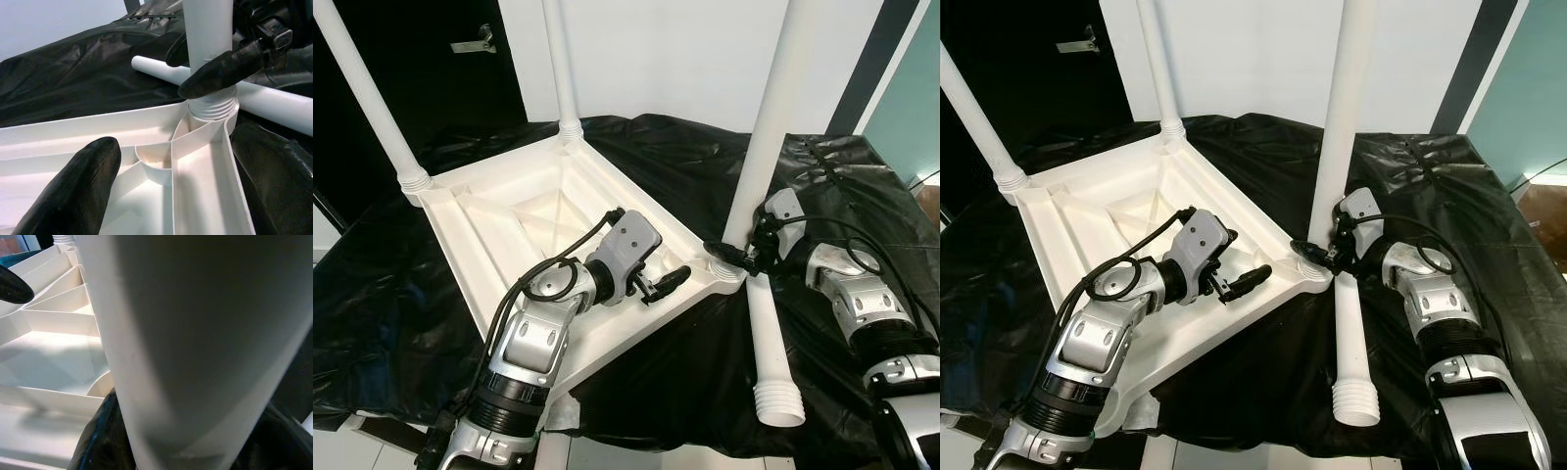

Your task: Building children table

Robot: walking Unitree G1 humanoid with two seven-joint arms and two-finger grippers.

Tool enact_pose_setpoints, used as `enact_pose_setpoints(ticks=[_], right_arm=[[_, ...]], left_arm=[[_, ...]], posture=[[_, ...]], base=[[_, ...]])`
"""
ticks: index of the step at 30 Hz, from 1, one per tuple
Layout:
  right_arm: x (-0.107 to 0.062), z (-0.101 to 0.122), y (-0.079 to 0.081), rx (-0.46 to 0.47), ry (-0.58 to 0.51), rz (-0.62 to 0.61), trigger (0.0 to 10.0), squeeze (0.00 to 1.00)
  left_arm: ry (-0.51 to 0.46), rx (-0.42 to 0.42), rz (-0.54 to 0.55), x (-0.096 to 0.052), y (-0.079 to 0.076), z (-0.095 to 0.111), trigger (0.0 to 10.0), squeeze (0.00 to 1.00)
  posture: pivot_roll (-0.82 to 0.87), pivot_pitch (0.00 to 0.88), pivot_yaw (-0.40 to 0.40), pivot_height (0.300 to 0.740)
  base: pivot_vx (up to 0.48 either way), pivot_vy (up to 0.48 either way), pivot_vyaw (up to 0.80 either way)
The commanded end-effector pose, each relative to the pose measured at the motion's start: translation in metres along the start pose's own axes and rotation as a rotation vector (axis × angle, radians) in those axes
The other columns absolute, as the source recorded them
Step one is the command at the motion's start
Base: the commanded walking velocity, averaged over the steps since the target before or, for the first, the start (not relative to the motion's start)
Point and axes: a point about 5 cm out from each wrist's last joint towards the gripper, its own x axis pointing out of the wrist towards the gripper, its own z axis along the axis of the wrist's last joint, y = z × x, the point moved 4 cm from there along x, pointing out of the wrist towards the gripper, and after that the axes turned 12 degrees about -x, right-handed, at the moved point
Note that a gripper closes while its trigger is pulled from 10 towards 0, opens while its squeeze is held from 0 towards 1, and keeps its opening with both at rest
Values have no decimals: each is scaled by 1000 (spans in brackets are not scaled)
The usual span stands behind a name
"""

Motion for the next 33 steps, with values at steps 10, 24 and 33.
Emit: enact_pose_setpoints(ticks=[10,24,33], right_arm=[[-2,-22,3,91,68,-165,10000,0],[2,-35,37,279,235,-689,10000,0],[20,-16,63,371,187,-718,10000,0]], left_arm=[[5,8,152,1,14,-9,10000,0],[16,-11,169,1,18,-15,10000,0],[7,-15,171,1,17,-14,10000,0]], posture=[[-20,0,-14,740],[-23,0,-6,740],[-15,0,-8,740]], base=[[0,0,0],[0,0,0],[0,0,0]])
